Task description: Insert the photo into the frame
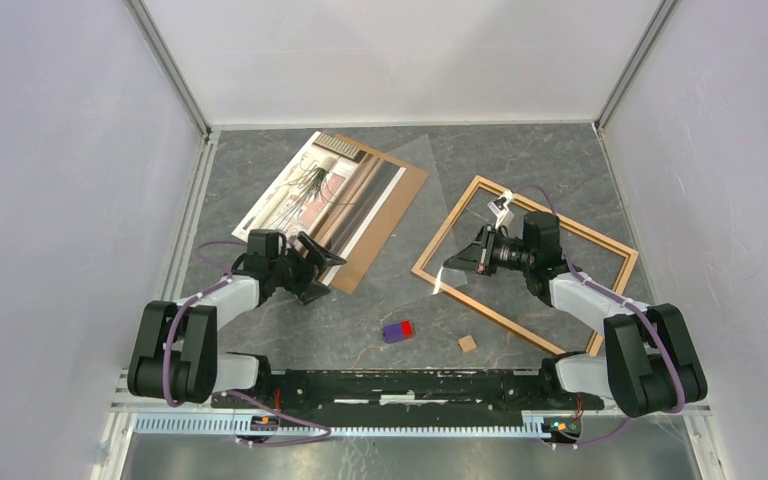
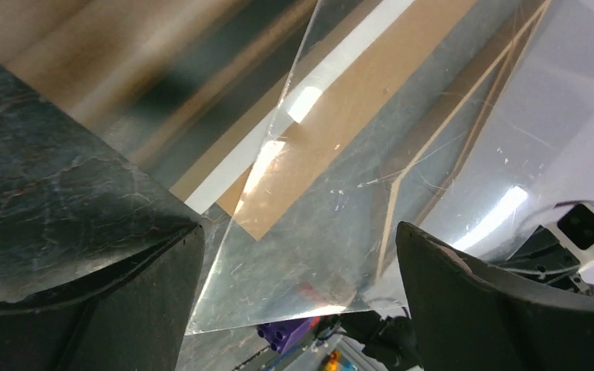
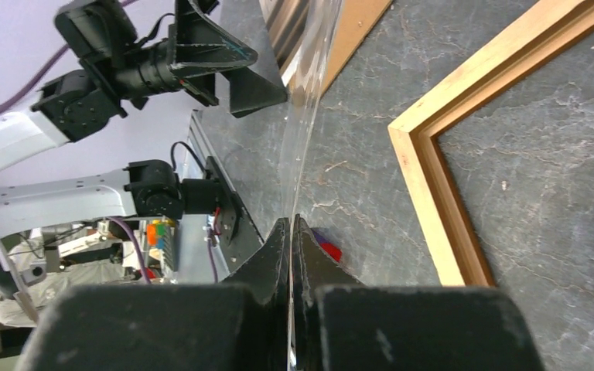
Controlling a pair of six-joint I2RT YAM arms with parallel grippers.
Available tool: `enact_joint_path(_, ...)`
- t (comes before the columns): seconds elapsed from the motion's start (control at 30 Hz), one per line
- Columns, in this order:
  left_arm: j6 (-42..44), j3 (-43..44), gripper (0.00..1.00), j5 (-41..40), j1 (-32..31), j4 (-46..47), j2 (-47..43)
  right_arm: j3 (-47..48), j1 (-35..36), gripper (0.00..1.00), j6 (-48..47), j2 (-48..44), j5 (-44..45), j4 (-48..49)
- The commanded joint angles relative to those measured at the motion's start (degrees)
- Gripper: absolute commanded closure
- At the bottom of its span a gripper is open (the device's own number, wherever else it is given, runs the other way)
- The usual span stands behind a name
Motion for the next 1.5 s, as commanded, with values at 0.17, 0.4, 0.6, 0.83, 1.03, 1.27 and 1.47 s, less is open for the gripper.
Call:
enact_joint_path(0.17, -4.6, -3.1, 0.00, 7.6, 0.3, 11.6, 2.0, 0.5, -0.4, 1.00, 12.0, -1.4, -3.1, 12.1)
enact_joint_path(0.4, -7.8, -3.9, 0.00, 13.3, 0.3, 20.4, 1.2, 1.8, -0.5, 1.00, 15.1, -1.6, -4.9, 13.6)
enact_joint_path(0.6, -15.0, -4.9, 0.00, 18.5, 0.6, 30.4, 3.5, 0.6, -0.7, 1.00, 16.3, -2.3, -4.7, 14.4)
enact_joint_path(0.83, -18.5, -6.9, 0.00, 18.8, 1.8, 36.0, 5.4, -0.5, -0.9, 1.00, 24.4, -2.5, -5.3, 23.4)
enact_joint_path(1.03, -20.3, -7.2, 0.00, 21.1, 5.1, 42.8, 11.3, -0.1, -0.9, 1.00, 25.9, -3.1, -5.6, 24.0)
enact_joint_path(1.27, -24.6, -4.8, 0.01, 24.0, 6.0, 55.1, 17.1, -0.6, -0.9, 1.00, 21.0, -4.0, -6.4, 18.1)
enact_joint_path(1.47, -38.6, -4.8, 0.20, 26.6, 6.1, 80.3, 26.9, -1.4, -1.0, 1.00, 15.5, -2.9, -8.2, 12.8)
